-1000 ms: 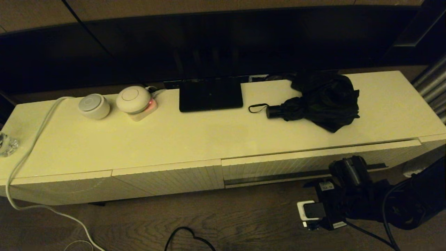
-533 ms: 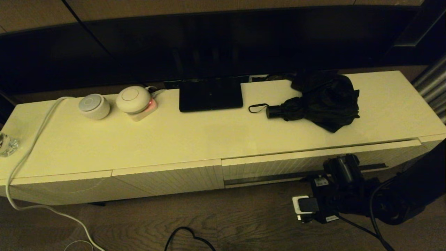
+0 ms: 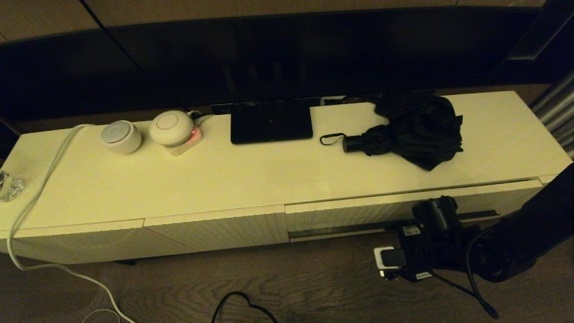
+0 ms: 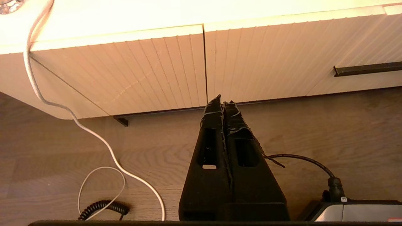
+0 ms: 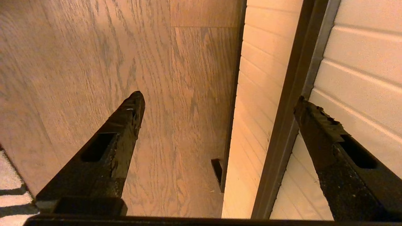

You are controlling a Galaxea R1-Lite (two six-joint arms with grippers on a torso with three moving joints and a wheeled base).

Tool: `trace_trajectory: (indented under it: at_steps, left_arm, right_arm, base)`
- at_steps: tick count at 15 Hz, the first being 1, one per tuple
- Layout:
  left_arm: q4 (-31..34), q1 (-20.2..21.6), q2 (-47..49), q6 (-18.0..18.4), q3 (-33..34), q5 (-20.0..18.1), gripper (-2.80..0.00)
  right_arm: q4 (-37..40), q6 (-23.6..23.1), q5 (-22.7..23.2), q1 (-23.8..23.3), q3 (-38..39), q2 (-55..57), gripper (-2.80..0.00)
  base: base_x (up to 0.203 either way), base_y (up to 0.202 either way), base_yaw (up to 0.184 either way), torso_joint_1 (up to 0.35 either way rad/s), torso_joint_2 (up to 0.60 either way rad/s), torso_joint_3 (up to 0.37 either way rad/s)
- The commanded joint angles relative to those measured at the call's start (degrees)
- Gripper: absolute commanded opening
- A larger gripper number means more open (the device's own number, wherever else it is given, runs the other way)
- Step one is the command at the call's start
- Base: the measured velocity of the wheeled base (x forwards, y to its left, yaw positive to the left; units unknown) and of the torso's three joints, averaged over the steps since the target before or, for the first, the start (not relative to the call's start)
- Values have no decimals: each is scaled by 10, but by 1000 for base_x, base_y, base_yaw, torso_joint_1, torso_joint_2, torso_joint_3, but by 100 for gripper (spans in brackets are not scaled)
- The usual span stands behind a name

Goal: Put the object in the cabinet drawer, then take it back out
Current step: Open the drawer

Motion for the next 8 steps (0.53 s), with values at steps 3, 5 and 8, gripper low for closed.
trace_trajectory:
  at_steps: [3,5,8]
  left_arm:
    - [0,0,0,0,1,0,-280]
    - [0,0,0,0,1,0,-280]
    - [0,0,0,0,1,0,-280]
  right_arm:
    - [-2,-4,0,-6,-21,14,0]
    - [-2,-6,0,-8,-27,14,0]
    - [-2,-12,-1,-12,-33,22,0]
  base:
    - [0,0,0,0,0,0]
    - [0,0,0,0,0,0]
    - [0,0,0,0,0,0]
